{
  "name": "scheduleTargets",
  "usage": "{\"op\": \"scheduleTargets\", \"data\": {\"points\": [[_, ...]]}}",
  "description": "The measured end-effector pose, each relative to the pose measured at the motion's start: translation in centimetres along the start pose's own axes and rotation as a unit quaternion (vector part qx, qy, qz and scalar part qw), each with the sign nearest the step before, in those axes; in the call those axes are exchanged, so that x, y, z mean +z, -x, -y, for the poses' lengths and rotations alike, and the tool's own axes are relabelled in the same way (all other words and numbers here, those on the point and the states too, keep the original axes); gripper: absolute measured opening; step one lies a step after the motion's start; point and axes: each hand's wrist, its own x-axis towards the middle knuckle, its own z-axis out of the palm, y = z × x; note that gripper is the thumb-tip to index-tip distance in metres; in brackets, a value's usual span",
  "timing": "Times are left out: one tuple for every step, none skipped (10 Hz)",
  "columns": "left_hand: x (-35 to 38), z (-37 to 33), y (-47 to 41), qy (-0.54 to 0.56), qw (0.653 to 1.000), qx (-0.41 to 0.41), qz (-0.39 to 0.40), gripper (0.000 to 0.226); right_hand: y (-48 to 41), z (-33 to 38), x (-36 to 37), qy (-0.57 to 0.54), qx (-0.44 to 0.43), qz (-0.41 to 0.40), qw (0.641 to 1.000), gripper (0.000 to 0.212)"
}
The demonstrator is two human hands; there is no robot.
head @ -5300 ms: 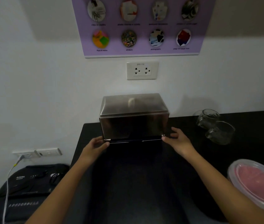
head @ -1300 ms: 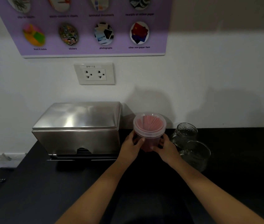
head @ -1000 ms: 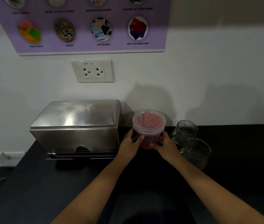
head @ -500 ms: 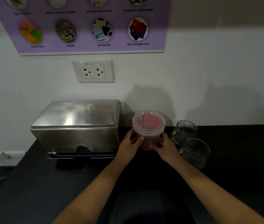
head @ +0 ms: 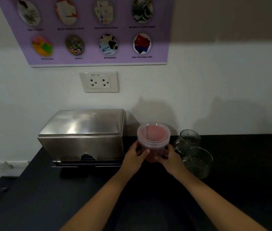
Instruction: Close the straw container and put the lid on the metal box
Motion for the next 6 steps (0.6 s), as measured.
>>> {"op": "scheduleTargets", "data": {"points": [[0.1, 0.0, 0.0, 0.000, 1.000, 0.000, -0.010, 0.055, 0.2, 0.0, 0.0, 0.004, -0.001, -0.003, 1.000, 0.067], [0.1, 0.1, -0.1, 0.008, 1.000, 0.001, -0.007, 0.054, 0.3, 0.2, -0.1, 0.007, 0.001, -0.001, 1.000, 0.067], [0.0, 0.3, 0.0, 0.005, 1.000, 0.007, 0.001, 0.056, 0.4, 0.1, 0.0, 0.012, -0.007, 0.000, 1.000, 0.065], [-0.2, 0.1, 0.6, -0.010, 1.000, 0.014, 0.011, 0.054, 0.6, 0.3, -0.2, 0.020, -0.002, 0.011, 1.000, 0.066], [-0.1, 0.1, 2.2, -0.016, 0.999, 0.023, 0.030, 0.042, 1.6, 0.6, -0.4, 0.003, -0.004, 0.015, 1.000, 0.062], [-0.1, -0.5, 4.5, -0.029, 0.999, -0.008, 0.018, 0.042, 3.6, 1.6, -0.6, -0.001, 0.018, 0.014, 1.000, 0.062]]}}
